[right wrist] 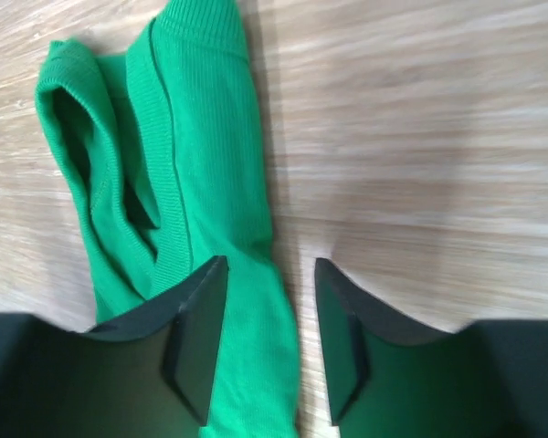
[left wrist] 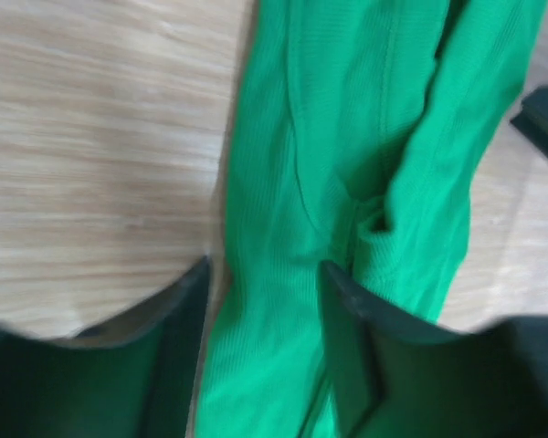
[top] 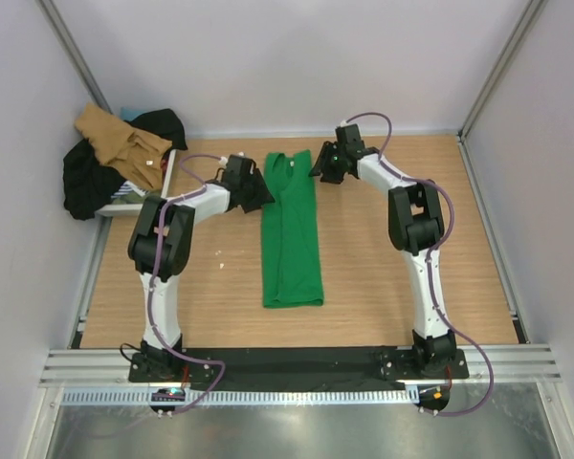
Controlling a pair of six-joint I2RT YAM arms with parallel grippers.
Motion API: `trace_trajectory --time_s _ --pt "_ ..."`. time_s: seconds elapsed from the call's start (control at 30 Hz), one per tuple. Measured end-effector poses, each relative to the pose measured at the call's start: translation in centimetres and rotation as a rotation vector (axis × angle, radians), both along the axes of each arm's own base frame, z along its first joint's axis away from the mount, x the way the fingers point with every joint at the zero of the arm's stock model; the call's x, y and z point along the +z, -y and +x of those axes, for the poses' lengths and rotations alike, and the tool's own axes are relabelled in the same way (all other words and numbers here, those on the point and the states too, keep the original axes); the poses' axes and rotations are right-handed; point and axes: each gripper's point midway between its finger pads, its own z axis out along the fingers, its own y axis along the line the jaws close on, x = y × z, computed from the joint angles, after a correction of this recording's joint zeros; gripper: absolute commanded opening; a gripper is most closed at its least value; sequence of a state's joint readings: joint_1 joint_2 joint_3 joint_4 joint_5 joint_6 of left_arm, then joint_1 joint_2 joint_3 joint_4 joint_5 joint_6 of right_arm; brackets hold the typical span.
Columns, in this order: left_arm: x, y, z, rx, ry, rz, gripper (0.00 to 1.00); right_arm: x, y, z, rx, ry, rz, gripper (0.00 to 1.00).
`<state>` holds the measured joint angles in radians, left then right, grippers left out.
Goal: Fold and stack the tank tops
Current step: Fold the tank top
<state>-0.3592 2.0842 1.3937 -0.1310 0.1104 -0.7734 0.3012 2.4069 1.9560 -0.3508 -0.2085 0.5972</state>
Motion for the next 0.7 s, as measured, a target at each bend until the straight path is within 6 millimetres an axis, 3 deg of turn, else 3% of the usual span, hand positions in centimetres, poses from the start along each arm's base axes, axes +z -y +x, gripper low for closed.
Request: trace_trajectory --time_s 0.03,0.13,0.27,0.4,0.53,0.6,0.7 --pt "0.3 -0.2 0.1 0.013 0.012 0.012 0.63 0.2 0.2 0.1 -0.001 0.005 -0.002 0.56" --pt "0.6 -1.0 -0.9 0.029 0.013 0.036 0.64 0.1 0.9 -0.6 -0.002 -0.004 -0.019 0.57" --pt "1.3 -2.4 -3.9 0.032 -0.003 0.071 0.64 1.1 1.8 -4.0 0.005 -0.034 -0.036 0.56" --pt "4.4 -3.0 -7.5 0.019 0.043 0.091 0.64 4.3 2.8 -10.1 0.029 -0.022 -0.037 0.46" --pt "7.2 -1.6 -12.1 -0.045 0.112 0.070 0.64 7.4 2.8 -16.3 0.084 0.033 -0.017 0.46" --pt "7.2 -0.9 -15.0 -0.088 0.117 0.058 0.64 7.5 2.7 -19.6 0.121 0.044 0.002 0.47" --pt "5.0 -0.3 -19.3 -0.144 0.068 0.069 0.64 5.4 2.5 -24.7 0.175 -0.003 0.015 0.51"
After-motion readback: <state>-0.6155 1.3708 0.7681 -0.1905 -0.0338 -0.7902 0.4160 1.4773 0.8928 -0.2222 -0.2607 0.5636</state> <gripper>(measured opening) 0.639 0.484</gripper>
